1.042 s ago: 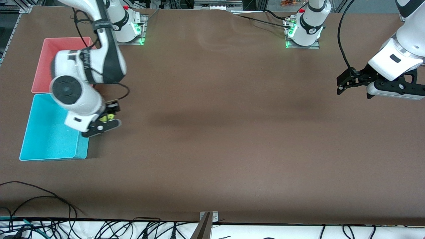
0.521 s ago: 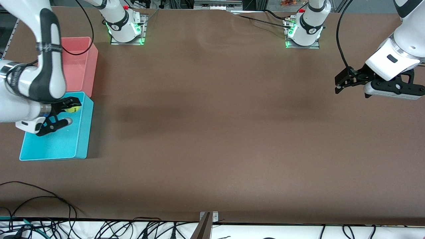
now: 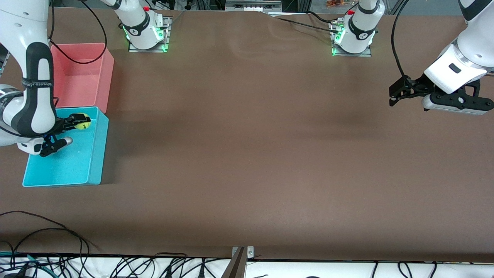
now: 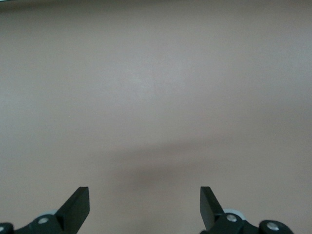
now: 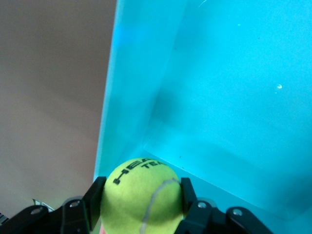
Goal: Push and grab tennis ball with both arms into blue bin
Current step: 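Carry the ball with the right gripper over the blue bin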
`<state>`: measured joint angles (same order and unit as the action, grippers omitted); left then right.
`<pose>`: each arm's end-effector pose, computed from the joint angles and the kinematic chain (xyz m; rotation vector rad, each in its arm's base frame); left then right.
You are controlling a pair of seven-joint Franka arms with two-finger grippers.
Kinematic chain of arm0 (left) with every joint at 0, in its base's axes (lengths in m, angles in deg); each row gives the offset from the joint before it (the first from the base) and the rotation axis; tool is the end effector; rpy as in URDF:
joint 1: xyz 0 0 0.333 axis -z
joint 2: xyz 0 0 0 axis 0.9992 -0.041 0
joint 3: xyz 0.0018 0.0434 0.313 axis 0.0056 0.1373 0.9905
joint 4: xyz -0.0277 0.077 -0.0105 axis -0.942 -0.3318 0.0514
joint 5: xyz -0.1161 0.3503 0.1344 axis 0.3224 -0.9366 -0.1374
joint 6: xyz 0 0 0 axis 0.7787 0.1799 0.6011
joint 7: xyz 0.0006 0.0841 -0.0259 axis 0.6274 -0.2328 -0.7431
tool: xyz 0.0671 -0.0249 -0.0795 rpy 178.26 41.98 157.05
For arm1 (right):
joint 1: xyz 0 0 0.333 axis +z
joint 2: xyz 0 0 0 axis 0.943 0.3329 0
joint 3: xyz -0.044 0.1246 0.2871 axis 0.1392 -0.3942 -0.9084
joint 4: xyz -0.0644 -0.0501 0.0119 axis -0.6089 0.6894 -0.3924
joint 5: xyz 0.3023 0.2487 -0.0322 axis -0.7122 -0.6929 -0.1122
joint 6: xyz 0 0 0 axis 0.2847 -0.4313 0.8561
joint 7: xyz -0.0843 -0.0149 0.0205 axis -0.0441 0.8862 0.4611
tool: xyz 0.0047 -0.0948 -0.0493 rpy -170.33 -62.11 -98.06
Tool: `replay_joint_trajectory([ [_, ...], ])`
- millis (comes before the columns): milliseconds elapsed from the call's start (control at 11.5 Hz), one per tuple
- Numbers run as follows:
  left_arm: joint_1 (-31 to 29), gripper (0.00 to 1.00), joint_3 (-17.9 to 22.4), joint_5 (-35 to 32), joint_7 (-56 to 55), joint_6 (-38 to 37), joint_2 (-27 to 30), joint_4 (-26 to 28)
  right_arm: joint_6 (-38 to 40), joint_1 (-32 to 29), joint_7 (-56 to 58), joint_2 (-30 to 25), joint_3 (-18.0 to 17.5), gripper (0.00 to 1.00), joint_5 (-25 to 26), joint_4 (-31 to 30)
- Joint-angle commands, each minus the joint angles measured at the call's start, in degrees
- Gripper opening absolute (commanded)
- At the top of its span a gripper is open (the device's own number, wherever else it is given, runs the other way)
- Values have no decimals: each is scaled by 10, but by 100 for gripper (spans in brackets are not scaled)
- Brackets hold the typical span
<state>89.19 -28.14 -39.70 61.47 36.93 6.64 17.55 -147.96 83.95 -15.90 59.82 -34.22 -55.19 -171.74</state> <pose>0.5640 -0.0771 0.6016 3.1193 -0.1950 0.0494 0.5841 -0.1717 0.2590 -2.7545 -0.5933 0.5937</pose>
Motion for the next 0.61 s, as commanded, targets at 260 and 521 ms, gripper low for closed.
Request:
replay_joint_trajectory([
  [260,-8,100,-2,15,11,-21,-4,-15,14,-44,82,49,-9,38,-55,9],
  [521,-7,100,-2,15,11,-21,-4,-15,26,-44,84,46,-8,100,-55,20],
])
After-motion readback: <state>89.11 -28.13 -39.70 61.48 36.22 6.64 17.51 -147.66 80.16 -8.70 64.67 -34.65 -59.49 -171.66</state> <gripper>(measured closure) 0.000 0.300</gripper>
